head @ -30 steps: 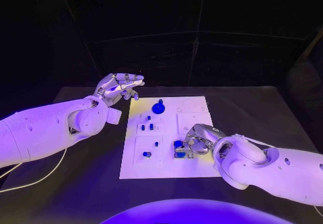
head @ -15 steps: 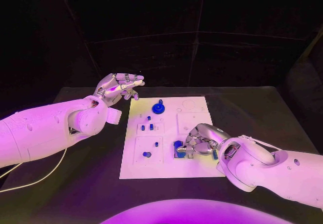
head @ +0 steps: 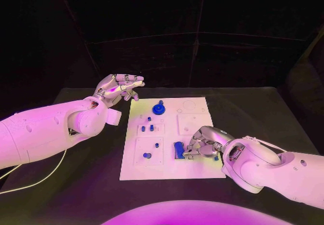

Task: Assemble the parts on the task board

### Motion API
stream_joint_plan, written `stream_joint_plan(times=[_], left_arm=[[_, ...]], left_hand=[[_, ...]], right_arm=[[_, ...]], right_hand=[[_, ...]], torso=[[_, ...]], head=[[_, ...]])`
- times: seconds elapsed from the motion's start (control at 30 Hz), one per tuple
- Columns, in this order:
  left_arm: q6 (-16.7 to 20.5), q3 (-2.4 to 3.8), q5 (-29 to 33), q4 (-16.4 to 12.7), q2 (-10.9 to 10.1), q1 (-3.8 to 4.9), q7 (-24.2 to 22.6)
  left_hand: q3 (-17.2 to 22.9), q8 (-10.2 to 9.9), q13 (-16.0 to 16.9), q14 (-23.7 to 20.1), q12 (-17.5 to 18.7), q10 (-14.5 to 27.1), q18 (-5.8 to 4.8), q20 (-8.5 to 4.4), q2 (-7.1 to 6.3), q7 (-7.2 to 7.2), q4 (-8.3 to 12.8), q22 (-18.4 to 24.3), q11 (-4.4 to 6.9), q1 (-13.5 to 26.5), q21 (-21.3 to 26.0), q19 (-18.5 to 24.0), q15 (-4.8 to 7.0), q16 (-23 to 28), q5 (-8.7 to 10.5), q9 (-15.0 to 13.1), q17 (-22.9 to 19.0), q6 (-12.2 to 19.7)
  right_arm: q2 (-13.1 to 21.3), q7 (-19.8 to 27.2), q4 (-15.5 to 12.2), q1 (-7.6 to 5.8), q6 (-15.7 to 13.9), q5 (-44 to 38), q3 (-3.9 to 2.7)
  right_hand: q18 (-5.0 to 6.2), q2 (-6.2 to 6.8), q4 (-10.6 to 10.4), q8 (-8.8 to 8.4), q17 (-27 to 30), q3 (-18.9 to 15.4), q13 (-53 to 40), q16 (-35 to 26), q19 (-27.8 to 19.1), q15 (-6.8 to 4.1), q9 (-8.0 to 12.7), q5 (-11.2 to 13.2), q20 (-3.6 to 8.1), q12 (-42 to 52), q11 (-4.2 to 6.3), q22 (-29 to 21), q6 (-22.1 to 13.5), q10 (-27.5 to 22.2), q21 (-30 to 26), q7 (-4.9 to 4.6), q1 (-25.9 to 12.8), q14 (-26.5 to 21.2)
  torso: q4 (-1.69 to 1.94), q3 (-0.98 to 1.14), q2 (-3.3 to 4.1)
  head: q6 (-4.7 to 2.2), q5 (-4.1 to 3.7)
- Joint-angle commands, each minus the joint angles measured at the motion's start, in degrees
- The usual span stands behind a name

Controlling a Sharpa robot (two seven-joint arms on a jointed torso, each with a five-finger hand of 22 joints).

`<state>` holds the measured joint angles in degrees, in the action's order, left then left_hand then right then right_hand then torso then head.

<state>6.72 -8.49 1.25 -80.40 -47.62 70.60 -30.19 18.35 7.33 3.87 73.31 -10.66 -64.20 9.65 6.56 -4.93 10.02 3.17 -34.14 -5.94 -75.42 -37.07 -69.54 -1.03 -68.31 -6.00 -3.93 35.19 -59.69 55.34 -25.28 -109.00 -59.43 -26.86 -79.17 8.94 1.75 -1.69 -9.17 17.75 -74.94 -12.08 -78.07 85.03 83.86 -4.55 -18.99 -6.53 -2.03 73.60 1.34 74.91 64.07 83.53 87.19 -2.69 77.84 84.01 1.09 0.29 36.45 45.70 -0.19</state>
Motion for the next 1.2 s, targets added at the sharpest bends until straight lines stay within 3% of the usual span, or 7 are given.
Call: stream_joint_plan(times=[0.03,0.43,0.8,1.0,1.07,1.2], left_arm=[[-0.61,0.04,0.17,-0.07,-0.02,0.08,-0.44],[-0.57,0.04,0.17,-0.2,-0.03,0.09,-0.43],[-0.58,0.04,0.17,-0.2,-0.09,0.1,-0.32],[-0.6,0.04,0.17,-0.12,-0.09,0.1,-0.24],[-0.63,0.04,0.17,-0.07,-0.06,0.1,-0.22],[-0.65,0.04,0.17,0.0,-0.01,0.09,-0.2]], left_hand=[[-0.38,0.3,-0.02,-0.26,-0.28,0.03,0.89,0.05,0.55,-0.39,-0.01,0.11,0.26,0.1,0.4,-0.11,0.19,0.39,-0.18,-0.03,-0.04,-0.11],[-0.38,0.3,-0.02,-0.26,-0.28,0.03,0.89,0.05,0.56,-0.39,0.0,0.11,0.26,0.08,0.4,-0.12,0.19,0.38,-0.18,-0.03,-0.04,-0.11],[-0.29,0.35,-0.04,-0.25,-0.32,0.0,0.89,0.0,0.71,-0.43,0.1,0.15,0.3,-0.18,0.45,-0.15,0.23,0.35,-0.21,-0.02,0.01,-0.14],[-0.29,0.35,-0.04,-0.25,-0.32,0.0,0.89,0.0,0.72,-0.43,0.11,0.15,0.31,-0.2,0.45,-0.15,0.24,0.35,-0.21,-0.02,0.01,-0.14],[-0.26,0.36,-0.05,-0.26,-0.32,0.01,0.89,-0.01,0.75,-0.42,0.14,0.16,0.31,-0.27,0.46,-0.16,0.25,0.36,-0.22,-0.01,-0.03,-0.14],[-0.26,0.36,-0.05,-0.26,-0.32,0.01,0.89,-0.01,0.75,-0.42,0.14,0.16,0.31,-0.27,0.46,-0.16,0.25,0.36,-0.22,-0.01,-0.03,-0.14]], right_arm=[[-0.42,0.12,0.23,-0.07,1.57,-0.24,-0.01],[-3.5,-1.81,2.75,-0.07,1.47,-0.71,-0.02],[-3.34,-2.25,3.01,-0.07,3.08,-0.75,-0.02],[-2.69,-1.59,2.55,-0.07,2.96,-0.7,-0.02],[-2.3,-0.96,2.22,-0.07,2.54,-0.58,-0.01],[-0.82,0.72,1.17,-0.07,1.43,-0.01,-0.01]], right_hand=[[-0.75,-0.54,0.4,-0.4,-4.85,-0.03,1.54,0.26,3.39,-0.32,-0.09,0.19,0.25,-0.2,0.14,12.01,0.3,0.32,0.3,-0.05,1.32,4.11],[-0.75,-1.18,0.31,-0.44,-4.85,0.07,1.62,0.25,3.4,-0.33,-0.16,0.44,0.27,-0.34,0.13,12.03,0.46,0.32,0.31,-0.06,1.19,4.11],[-0.73,-0.75,0.81,-0.56,-4.78,-0.19,1.55,0.21,3.33,-0.34,-0.22,1.06,0.29,-0.32,0.15,11.96,0.43,0.35,0.24,-0.04,1.54,4.09],[-0.66,0.39,0.62,-0.82,-4.43,-1.32,1.58,0.02,3.11,-0.17,-0.27,1.67,0.22,-0.47,-0.11,11.72,0.2,0.25,0.04,-0.37,0.41,4.01],[-0.54,1.78,-0.25,-1.2,-3.98,-2.92,1.69,-0.22,2.77,0.08,-0.24,3.36,0.04,-0.73,-0.42,11.36,-0.33,0.04,-0.28,-0.7,-1.67,3.91],[-0.41,3.32,-1.18,-2.35,-3.62,-3.95,2.28,-0.45,2.38,0.38,0.07,3.73,-0.2,-1.69,-0.82,10.96,-2.03,-0.59,-0.64,-1.2,-3.0,3.82]], torso=[[0.04,0.0,0.05],[0.09,0.01,0.13],[-0.04,0.02,-0.03],[0.01,0.04,-0.01],[-0.01,0.04,-0.01],[-0.03,0.05,0.0]], head=[[0.08,0.04],[0.31,0.14],[0.39,0.15],[0.3,0.07],[0.26,0.01],[0.16,-0.04]])
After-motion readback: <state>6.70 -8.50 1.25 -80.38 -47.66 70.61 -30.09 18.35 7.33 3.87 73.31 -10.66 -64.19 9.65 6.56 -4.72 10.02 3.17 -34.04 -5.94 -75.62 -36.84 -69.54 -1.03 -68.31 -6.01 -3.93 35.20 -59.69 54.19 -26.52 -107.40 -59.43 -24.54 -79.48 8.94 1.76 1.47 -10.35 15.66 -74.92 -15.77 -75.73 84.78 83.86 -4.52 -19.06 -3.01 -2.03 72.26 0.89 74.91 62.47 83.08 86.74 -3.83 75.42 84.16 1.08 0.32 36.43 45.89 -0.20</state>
